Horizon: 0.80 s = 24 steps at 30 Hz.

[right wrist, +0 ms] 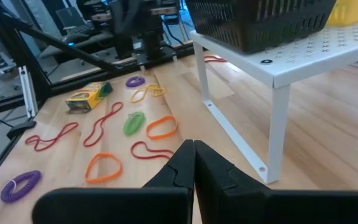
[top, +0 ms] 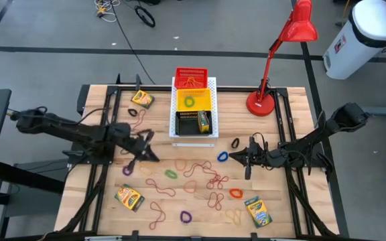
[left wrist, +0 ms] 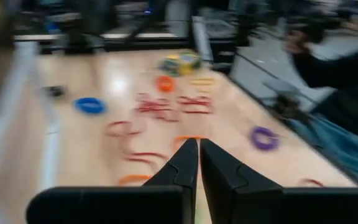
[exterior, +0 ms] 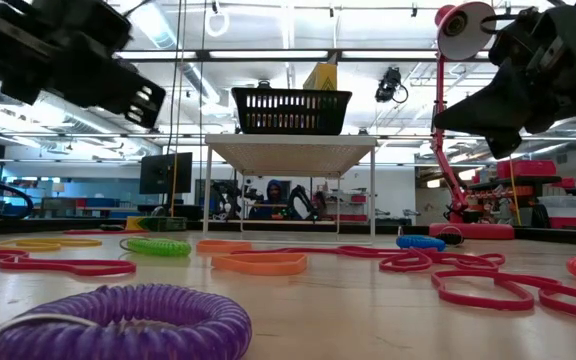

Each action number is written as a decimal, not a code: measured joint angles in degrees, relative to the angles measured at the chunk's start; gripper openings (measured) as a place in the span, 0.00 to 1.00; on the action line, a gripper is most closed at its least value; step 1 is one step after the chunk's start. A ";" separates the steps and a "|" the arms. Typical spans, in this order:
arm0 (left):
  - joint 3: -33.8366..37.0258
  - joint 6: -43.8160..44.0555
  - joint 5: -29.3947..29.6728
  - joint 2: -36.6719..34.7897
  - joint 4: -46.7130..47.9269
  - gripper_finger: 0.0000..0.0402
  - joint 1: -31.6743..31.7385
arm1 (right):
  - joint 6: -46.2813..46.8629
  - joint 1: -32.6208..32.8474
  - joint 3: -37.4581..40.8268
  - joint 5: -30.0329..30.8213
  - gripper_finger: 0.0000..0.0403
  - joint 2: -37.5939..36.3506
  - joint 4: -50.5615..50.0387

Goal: Pick & Place Office Desk Supplies
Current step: Put the green spring keychain into the yellow bin on the shelf

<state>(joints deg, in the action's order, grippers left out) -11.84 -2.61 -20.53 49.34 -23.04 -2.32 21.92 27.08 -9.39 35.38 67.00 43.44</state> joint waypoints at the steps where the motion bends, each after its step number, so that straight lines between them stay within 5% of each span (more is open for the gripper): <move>1: 0.00 0.00 1.34 0.00 0.39 0.05 -2.40 | 0.10 0.11 0.00 0.04 0.02 0.00 0.00; 14: 0.00 15.23 35.33 13.35 0.94 0.14 -27.94 | 0.30 0.10 0.00 0.02 0.02 0.09 0.02; 24: -10.42 14.09 38.12 31.65 -1.23 0.34 -29.19 | 0.32 0.12 0.00 0.02 0.02 0.09 0.02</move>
<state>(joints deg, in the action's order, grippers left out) -22.26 11.48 17.58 80.99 -24.27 -31.51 22.24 27.20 -9.39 35.40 67.09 43.46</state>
